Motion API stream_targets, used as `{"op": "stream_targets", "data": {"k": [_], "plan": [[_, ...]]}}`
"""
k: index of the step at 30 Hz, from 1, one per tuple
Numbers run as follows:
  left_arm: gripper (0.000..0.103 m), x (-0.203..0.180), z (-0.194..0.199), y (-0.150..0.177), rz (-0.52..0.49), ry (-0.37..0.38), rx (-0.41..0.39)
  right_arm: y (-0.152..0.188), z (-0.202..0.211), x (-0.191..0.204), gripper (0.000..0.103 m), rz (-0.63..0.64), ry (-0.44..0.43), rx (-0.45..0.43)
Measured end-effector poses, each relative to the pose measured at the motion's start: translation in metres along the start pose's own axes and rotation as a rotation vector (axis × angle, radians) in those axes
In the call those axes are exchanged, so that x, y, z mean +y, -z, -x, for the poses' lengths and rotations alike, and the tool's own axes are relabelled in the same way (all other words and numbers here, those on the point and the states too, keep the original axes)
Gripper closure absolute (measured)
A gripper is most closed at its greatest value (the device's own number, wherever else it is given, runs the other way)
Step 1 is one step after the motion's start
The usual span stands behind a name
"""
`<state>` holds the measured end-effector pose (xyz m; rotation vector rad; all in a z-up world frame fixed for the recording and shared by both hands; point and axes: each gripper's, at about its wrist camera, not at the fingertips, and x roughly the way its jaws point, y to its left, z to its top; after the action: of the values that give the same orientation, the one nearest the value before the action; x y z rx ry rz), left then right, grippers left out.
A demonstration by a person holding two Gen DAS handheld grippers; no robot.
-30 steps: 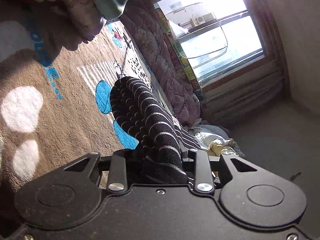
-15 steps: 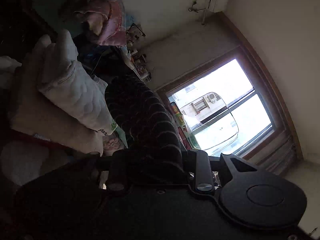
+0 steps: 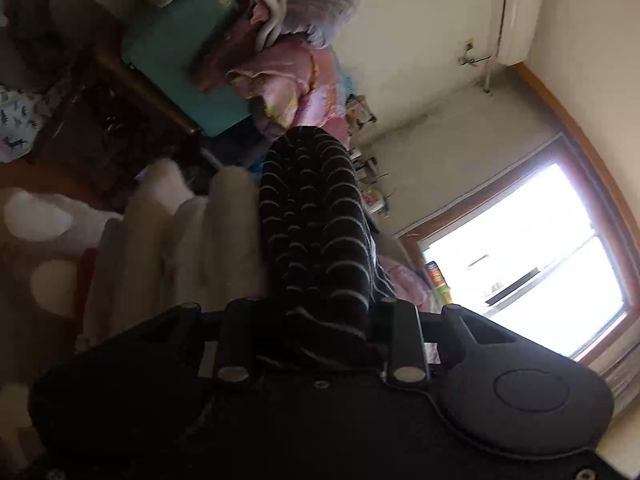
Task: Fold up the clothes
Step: 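Lift the folded shirt with both tools and carry it to the clothes stack, then lower the folded shirt onto the stack and open both tools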
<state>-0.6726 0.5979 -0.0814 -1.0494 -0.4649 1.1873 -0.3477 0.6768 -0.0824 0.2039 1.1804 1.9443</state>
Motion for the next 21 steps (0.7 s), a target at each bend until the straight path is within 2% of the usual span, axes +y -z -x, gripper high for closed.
{"op": "stream_targets", "data": {"k": [1,3,8,9,10,11,12,13,17,19,21], "plan": [[0.075,0.01,-0.003,0.004,-0.007,0.035,-0.007,0.006,0.001,-0.01,0.071,0.006,-0.006,-0.025],[0.074,0.003,0.002,0.004,-0.052,0.013,-0.029,0.009,0.006,-0.01,0.071,0.009,-0.05,-0.041],[0.071,-0.008,0.008,0.006,-0.074,0.008,-0.043,0.011,0.016,0.009,0.067,0.096,0.005,-0.03],[0.068,-0.014,0.015,0.005,-0.092,0.015,-0.043,0.012,0.021,0.015,0.062,0.118,0.017,-0.047],[0.06,-0.021,0.025,0.008,-0.128,0.01,-0.056,0.013,0.027,0.023,0.058,0.158,0.035,-0.077],[0.048,-0.029,0.036,0.011,-0.173,-0.001,-0.081,0.014,0.033,0.031,0.049,0.2,0.058,-0.105],[0.041,-0.034,0.043,0.014,-0.21,-0.012,-0.098,0.014,0.035,0.038,0.04,0.253,0.105,-0.131],[0.03,-0.039,0.049,0.017,-0.243,-0.022,-0.112,0.016,0.036,0.047,0.025,0.311,0.158,-0.146],[0.029,-0.044,0.061,0.029,-0.335,-0.092,-0.106,0.035,0.051,0.068,0.025,0.475,0.261,-0.143],[0.028,-0.041,0.071,0.035,-0.341,-0.101,-0.09,0.042,0.061,0.075,0.024,0.502,0.304,-0.121],[0.027,-0.04,0.081,0.038,-0.341,-0.115,-0.071,0.046,0.07,0.079,0.02,0.503,0.332,-0.088]]}}
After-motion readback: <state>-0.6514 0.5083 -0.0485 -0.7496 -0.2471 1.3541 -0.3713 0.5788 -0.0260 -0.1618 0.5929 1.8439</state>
